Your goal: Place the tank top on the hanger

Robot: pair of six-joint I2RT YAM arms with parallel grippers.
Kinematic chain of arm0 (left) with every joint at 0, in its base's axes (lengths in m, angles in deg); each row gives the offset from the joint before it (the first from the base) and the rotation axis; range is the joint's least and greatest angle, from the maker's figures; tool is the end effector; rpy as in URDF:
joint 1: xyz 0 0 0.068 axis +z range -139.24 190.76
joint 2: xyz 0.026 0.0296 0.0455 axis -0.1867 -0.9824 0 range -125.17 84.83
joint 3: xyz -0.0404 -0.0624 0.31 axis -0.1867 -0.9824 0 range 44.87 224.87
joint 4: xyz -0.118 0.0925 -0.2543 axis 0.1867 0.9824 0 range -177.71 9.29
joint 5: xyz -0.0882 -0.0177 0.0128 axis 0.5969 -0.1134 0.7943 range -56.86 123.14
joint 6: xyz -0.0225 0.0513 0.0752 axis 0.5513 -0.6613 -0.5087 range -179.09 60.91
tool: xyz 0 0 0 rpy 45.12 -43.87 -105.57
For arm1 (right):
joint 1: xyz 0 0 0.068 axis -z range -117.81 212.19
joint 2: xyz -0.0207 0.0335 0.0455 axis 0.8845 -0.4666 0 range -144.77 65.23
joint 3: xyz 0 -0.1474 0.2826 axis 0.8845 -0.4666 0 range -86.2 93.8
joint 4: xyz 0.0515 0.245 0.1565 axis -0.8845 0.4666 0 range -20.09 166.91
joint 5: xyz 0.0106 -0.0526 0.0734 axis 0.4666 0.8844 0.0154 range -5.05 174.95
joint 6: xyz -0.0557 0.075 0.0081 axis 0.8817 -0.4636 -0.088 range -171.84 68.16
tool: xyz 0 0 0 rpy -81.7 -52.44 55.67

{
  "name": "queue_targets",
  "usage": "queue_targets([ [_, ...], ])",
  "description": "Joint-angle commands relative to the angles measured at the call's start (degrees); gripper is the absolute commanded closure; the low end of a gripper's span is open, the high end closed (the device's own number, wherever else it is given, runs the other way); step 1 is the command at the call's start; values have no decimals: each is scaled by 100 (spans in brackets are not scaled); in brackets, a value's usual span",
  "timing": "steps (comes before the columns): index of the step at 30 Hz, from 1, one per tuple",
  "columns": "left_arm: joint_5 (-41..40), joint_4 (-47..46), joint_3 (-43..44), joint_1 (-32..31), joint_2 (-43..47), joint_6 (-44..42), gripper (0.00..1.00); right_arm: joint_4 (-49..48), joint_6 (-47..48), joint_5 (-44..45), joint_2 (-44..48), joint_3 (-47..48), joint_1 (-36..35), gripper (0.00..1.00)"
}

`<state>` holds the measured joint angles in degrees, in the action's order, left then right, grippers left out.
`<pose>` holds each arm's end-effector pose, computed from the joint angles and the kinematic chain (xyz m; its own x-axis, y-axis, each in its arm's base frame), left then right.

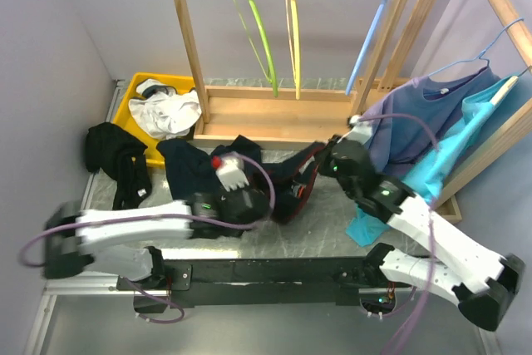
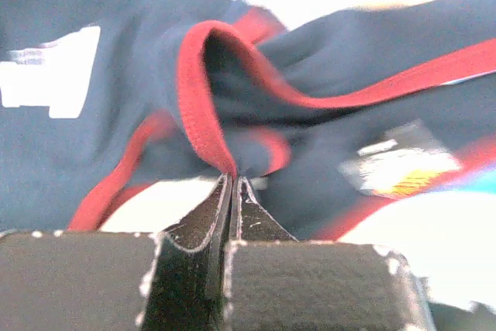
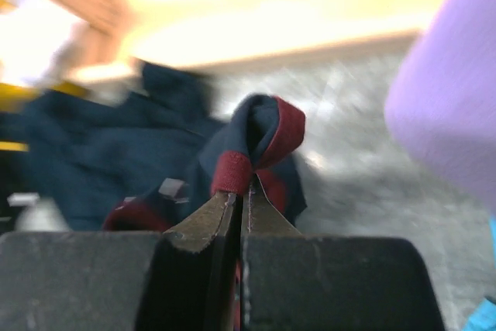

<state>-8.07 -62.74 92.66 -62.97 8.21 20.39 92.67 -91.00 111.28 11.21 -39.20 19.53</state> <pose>0.1387 -0.2763 0.2224 -0.6441 -0.4330 -0.6306 -0.1103 0.8683 -0.4836 0.2117 0.1440 0.3162 -0.4879 0.3199 -0.8122 -0.0208 0.9259 0.3772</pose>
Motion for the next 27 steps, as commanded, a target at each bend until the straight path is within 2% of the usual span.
queue_targets([
  [1, -1520, 1151, 1494, 8, 1780, -1379, 99, 211, 338, -163, 725, 1395, -59, 100],
  [2, -1548, 976, 1966, 43, 1965, -1887, 99, 228, 373, -198, 761, 1617, -68, 100],
  [3, -1487, 696, 2241, 78, 2193, -2789, 99, 202, 417, -233, 770, 1845, -68, 100],
  [5, -1346, 396, 3189, 175, 2239, -3681, 99, 176, 540, -286, 683, 2583, -68, 100],
  [6, -1250, 316, 3567, 201, 2109, -4356, 99, 106, 636, -303, 552, 2838, -68, 100],
  [7, -1232, 307, 4362, 202, 2003, -4632, 99, 79, 681, -304, 472, 3345, -76, 100],
  [9, -1066, 158, 5087, 202, 1644, -5473, 99, 44, 751, -208, 218, 3875, -76, 100],
  [10, -977, 70, 5761, 202, 1511, -5670, 99, -8, 865, -189, 121, 4356, -68, 100],
  [13, -766, -124, 6870, 202, 1019, -6391, 99, -158, 1032, -128, -222, 5253, -68, 100],
  [16, -774, -194, 7418, 210, 675, -6796, 99, -220, 1129, -119, -539, 5879, -76, 100],
  [18, -774, -264, 7394, 210, 648, -6875, 99, -185, 1217, -93, -766, 6083, -59, 100],
  [22, -819, -282, 6623, 289, 815, -6692, 99, -97, 1349, -22, -996, 6252, -76, 100],
  [24, -565, -29, 6262, 526, 1025, -6212, 99, -18, 1236, -31, -935, 5989, -68, 100],
  [27, 41, 392, 5165, 1035, 1428, -5404, 99, -122, 850, -294, -542, 4734, -68, 100],
])
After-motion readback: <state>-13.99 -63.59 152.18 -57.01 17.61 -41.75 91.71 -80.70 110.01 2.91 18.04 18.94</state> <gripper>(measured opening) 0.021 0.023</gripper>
